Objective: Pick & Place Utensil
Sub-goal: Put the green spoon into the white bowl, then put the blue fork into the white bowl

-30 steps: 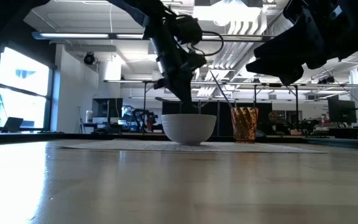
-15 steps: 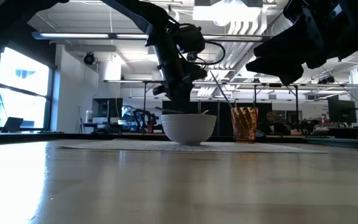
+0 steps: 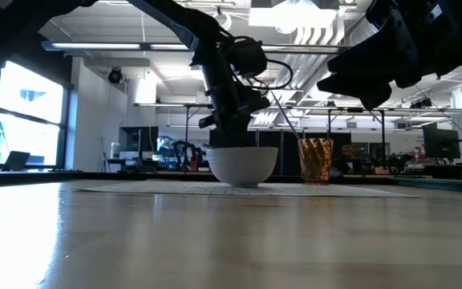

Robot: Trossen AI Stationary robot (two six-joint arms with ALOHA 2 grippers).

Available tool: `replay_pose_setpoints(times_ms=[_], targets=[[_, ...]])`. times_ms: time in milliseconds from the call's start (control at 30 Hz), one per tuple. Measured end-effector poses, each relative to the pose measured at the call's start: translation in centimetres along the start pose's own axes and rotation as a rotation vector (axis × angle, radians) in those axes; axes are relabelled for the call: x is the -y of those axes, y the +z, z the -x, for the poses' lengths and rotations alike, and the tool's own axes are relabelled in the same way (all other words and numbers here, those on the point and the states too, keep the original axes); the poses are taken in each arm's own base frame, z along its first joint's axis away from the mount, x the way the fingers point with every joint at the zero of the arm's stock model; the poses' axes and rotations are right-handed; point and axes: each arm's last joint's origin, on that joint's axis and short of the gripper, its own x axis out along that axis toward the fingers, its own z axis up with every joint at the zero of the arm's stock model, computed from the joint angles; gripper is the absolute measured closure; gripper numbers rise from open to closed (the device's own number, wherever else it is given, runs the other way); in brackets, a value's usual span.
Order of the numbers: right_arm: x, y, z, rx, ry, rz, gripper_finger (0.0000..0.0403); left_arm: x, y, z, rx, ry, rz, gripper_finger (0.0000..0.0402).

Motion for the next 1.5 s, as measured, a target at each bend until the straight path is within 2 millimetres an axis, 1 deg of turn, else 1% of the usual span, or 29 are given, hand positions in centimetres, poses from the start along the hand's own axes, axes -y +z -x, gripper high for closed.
replay_pose_setpoints(times_ms=[133,300,567,767,1033,1133,1300,1400,1500], targets=[[0.0,0.02,0.0,0.001,0.001,0.0,0.0178,0.08,0.25,-0.15,0.024,-0.006,0.002,0.0396],[0.0,0.02,0.0,0.002,0.001,0.0,0.0178,0.06,0.02,-0.74,0.004,-0.001,0.001,0.0396],[0.0,0.02,0.0,0.002,0.001,0.0,0.0178,0.03,-0.05,-0.77,-0.003,0.003,0.0,0.0396],[0.0,0.02,0.0,0.002,0.001,0.0,0.0178,0.08,-0.35,-1.03,-0.039,-0.026,-0.001,0.0396],[0.03,0.03,-0.02,0.002,-0.001,0.0,0.0178,0.09,-0.32,-1.04,-0.035,-0.025,0.007,0.0395],[0.03,0.03,-0.02,0.002,-0.002,0.0,0.0178,0.09,-0.3,-1.05,-0.033,-0.023,0.025,0.0381],[0.04,0.03,-0.02,0.003,-0.003,0.0,0.0178,0.09,-0.28,-1.03,-0.031,-0.024,0.025,0.0333],[0.03,0.03,-0.01,0.003,-0.003,0.0,0.0178,0.09,-0.27,-1.01,-0.031,-0.024,0.025,0.0312],[0.04,0.03,-0.02,0.003,-0.003,0.0,0.0178,0.14,0.13,-0.25,-0.044,-0.02,0.02,0.0302]])
